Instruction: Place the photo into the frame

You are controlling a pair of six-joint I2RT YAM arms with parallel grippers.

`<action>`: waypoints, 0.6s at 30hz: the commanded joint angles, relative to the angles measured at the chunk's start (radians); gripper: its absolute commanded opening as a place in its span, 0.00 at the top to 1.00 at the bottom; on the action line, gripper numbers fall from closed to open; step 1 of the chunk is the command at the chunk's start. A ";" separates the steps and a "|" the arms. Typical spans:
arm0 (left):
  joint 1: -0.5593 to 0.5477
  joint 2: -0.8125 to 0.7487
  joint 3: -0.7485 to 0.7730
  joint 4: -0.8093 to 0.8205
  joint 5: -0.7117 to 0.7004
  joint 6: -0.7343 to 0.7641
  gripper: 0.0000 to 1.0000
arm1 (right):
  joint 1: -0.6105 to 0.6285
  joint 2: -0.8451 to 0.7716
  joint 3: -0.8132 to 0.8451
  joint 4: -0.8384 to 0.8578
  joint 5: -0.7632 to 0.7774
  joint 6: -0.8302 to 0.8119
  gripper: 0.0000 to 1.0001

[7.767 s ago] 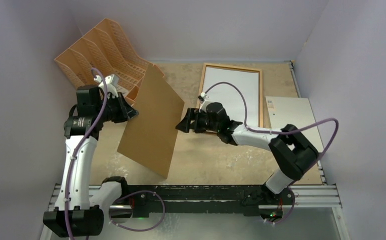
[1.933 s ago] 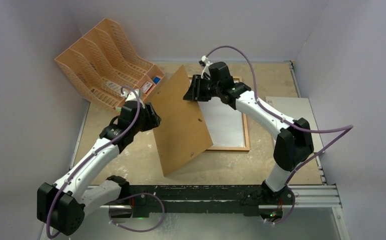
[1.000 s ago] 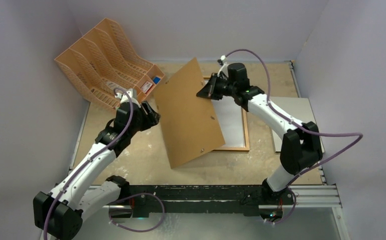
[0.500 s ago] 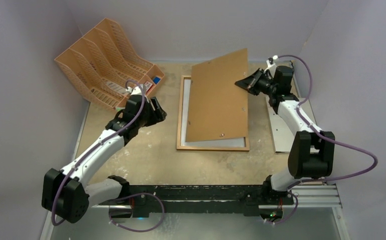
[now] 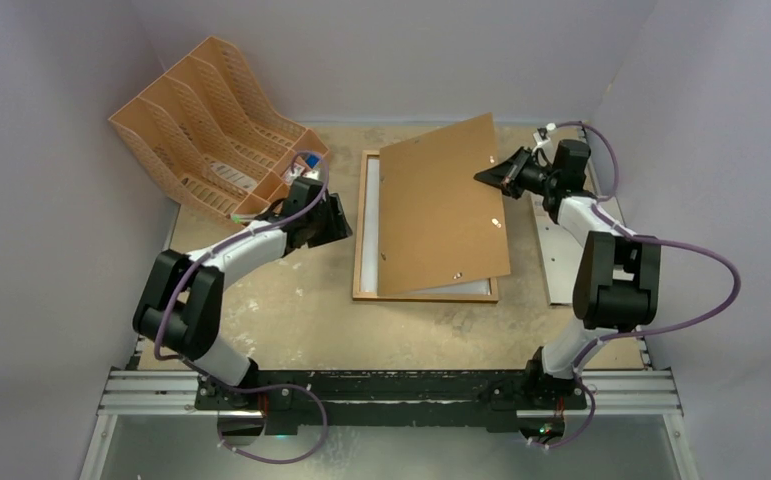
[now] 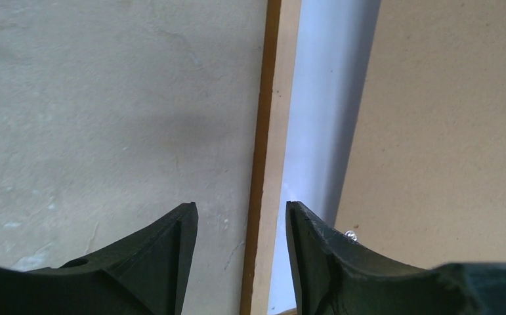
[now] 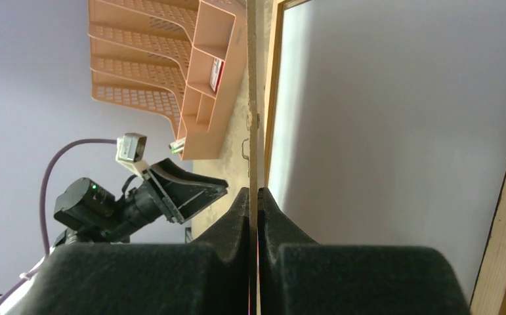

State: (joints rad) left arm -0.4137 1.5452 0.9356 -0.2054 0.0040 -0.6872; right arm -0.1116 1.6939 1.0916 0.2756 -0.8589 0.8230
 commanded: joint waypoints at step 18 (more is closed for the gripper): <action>0.000 0.173 0.002 0.177 0.007 0.047 0.60 | 0.000 0.075 -0.045 0.203 0.003 0.142 1.00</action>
State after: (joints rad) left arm -0.4137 1.6928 0.9401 -0.0643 0.0536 -0.6605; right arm -0.1116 1.7649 1.0298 0.4072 -0.8261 0.9119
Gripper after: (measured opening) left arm 0.420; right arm 0.018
